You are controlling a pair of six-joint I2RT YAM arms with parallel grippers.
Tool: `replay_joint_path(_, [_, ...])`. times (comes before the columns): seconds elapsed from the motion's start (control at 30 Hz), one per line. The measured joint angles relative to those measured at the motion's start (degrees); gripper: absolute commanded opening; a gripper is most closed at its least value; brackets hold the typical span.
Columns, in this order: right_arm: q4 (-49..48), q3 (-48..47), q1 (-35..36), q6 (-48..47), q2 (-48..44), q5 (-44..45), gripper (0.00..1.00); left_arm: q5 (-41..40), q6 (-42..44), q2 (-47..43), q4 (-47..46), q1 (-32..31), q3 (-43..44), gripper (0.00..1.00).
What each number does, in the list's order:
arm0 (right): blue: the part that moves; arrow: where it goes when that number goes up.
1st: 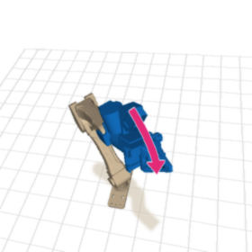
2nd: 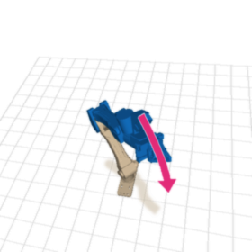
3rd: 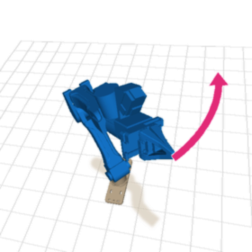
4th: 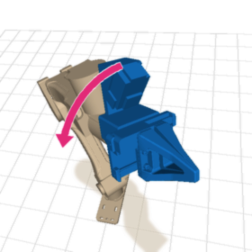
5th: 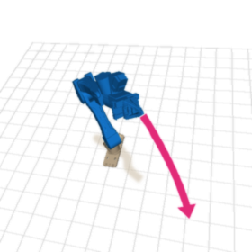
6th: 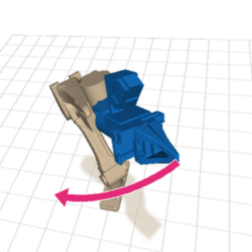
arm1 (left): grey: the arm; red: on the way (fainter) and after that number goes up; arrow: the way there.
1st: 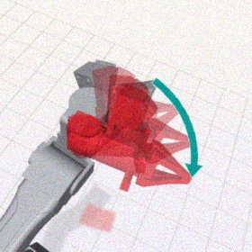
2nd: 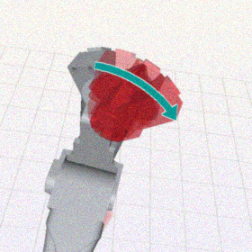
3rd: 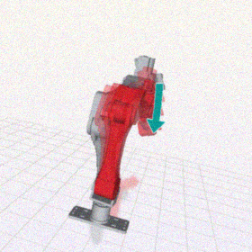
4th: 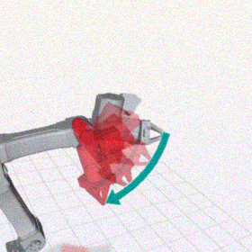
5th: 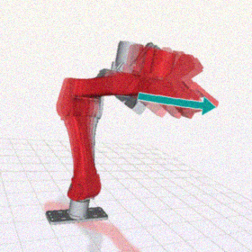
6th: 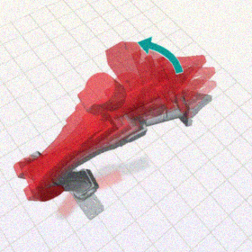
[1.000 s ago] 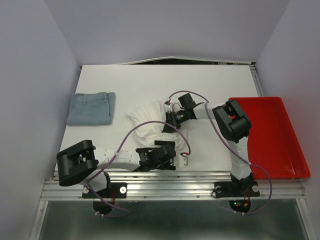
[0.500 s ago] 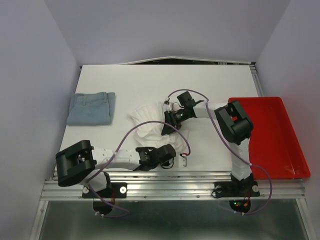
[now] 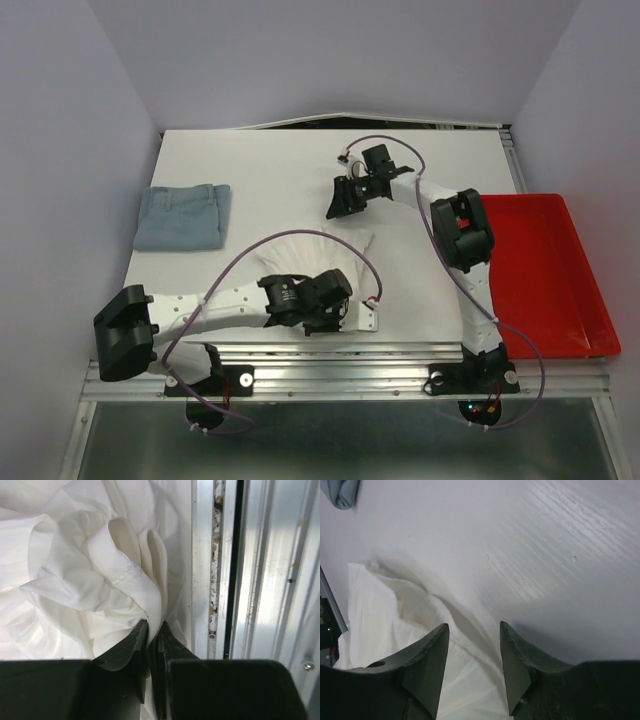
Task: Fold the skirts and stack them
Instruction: Fold the skirt
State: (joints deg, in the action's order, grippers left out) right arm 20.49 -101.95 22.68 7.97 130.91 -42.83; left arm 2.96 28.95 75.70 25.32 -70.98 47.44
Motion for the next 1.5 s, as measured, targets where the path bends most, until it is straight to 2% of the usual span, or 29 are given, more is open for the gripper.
replay_joint_path(0.07, [0.1, 0.4, 0.3, 0.0, 1.9, -0.1, 0.49, 3.8, -0.2, -0.3, 3.2, 1.9, 4.4, 0.0])
replay_joint_path(0.2, [-0.2, 1.7, 2.4, -0.5, 3.3, -3.3, 0.42, 9.0, -0.3, -0.1, 7.2, 5.2, 11.6, 0.0])
replay_joint_path(0.37, [-1.4, 6.0, 6.4, -2.6, 2.9, -7.9, 0.33, 15.2, 0.7, 3.5, 11.5, 13.9, 19.3, 0.0])
replay_joint_path(0.53, [-1.5, 11.7, 7.9, -3.7, 1.1, -13.0, 0.31, 18.3, 3.7, 9.6, 13.6, 23.8, 21.2, 0.0])
replay_joint_path(0.7, [-1.0, 13.5, 7.4, -5.3, 0.9, -16.0, 0.28, 20.6, 7.1, 17.6, 15.0, 31.9, 25.1, 0.0])
replay_joint_path(0.93, [1.0, 13.5, 7.3, -8.5, 0.9, -16.8, 0.25, 22.3, 11.3, 24.8, 14.3, 38.5, 31.9, 0.0])
replay_joint_path(1.03, [1.7, 13.5, 7.3, -8.9, 0.9, -16.9, 0.25, 22.4, 13.2, 25.8, 12.9, 39.1, 32.7, 0.0])
replay_joint_path(1.3, [4.5, 11.7, 7.3, -8.5, 1.4, -15.5, 0.27, 22.3, 17.4, 30.4, 6.8, 39.1, 31.6, 0.1])
replay_joint_path(1.43, [6.9, 8.1, 5.3, -6.0, 1.7, -11.1, 0.41, 23.1, 19.6, 33.6, 4.5, 39.6, 30.3, 0.14])
replay_joint_path(1.5, [7.0, 5.9, 3.3, -4.6, 1.9, -7.9, 0.49, 23.6, 20.7, 34.4, 3.2, 39.6, 29.8, 0.19])
